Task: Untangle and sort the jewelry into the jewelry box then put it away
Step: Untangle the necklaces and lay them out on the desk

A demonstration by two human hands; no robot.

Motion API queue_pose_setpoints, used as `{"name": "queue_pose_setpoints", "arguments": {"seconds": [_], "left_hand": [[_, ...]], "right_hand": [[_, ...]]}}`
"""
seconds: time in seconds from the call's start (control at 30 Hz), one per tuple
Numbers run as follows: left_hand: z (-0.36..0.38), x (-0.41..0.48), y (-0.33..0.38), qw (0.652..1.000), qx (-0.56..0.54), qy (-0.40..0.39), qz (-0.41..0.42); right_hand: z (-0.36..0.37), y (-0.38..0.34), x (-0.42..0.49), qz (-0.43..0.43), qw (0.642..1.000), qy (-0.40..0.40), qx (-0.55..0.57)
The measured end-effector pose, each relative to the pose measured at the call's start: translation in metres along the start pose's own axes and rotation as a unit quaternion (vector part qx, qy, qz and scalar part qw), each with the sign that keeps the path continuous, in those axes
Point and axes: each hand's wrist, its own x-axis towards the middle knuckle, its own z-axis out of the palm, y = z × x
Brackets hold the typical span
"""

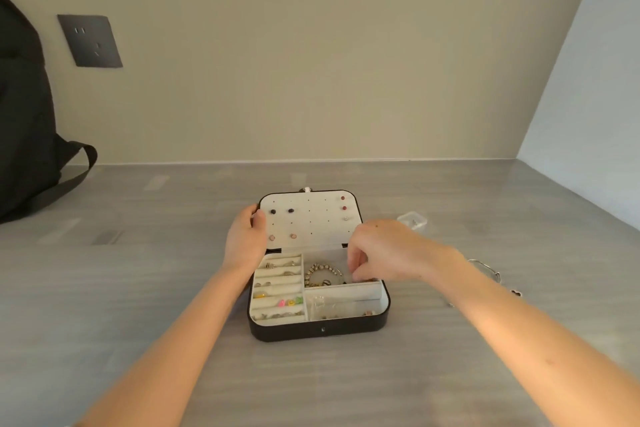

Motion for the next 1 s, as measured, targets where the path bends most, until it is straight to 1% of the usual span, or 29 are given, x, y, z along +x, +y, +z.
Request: {"name": "queue_pose_setpoints", "arguments": {"seconds": [0.07, 0.13, 0.27, 0.4, 0.5, 0.57, 0.77, 0.87, 0.93, 1.0], "left_hand": [[0.001, 0.002, -0.003, 1.0, -0.006, -0.003, 0.004], [0.002, 0.004, -0.005, 1.0, -0.004, -0.004, 0.013], [0.004, 0.008, -0.007, 1.0, -0.009, -0.001, 0.012], [0.005, 0.01, -0.006, 1.0, -0.023, 0.002, 0.01], [0.006, 0.01, -0.004, 0.999, -0.031, 0.003, 0.007], [0.006, 0.01, -0.002, 1.0, -0.03, 0.006, 0.006], [0.006, 0.009, 0.004, 0.999, -0.039, -0.003, 0.004], [0.006, 0.016, 0.005, 0.999, -0.038, -0.009, -0.003], [0.005, 0.021, 0.009, 0.999, -0.04, -0.01, -0.006], [0.003, 0.024, 0.013, 0.999, -0.034, -0.014, -0.013]], "right_hand": [[-0.011, 0.003, 0.004, -0.018, 0.996, -0.081, 0.034], [-0.016, 0.006, 0.01, -0.03, 0.99, -0.135, 0.04], [-0.017, 0.008, 0.018, -0.043, 0.985, -0.166, 0.018], [-0.017, 0.011, 0.018, -0.067, 0.983, -0.169, 0.002], [-0.013, 0.012, 0.014, -0.075, 0.985, -0.151, -0.025], [-0.01, 0.012, 0.008, -0.076, 0.989, -0.127, -0.009], [-0.002, 0.014, -0.001, -0.06, 0.989, -0.063, 0.121], [-0.006, 0.017, -0.004, -0.043, 0.98, -0.025, 0.192], [-0.015, 0.02, -0.006, -0.034, 0.972, 0.021, 0.233], [-0.028, 0.022, -0.011, -0.03, 0.955, 0.069, 0.287]]}}
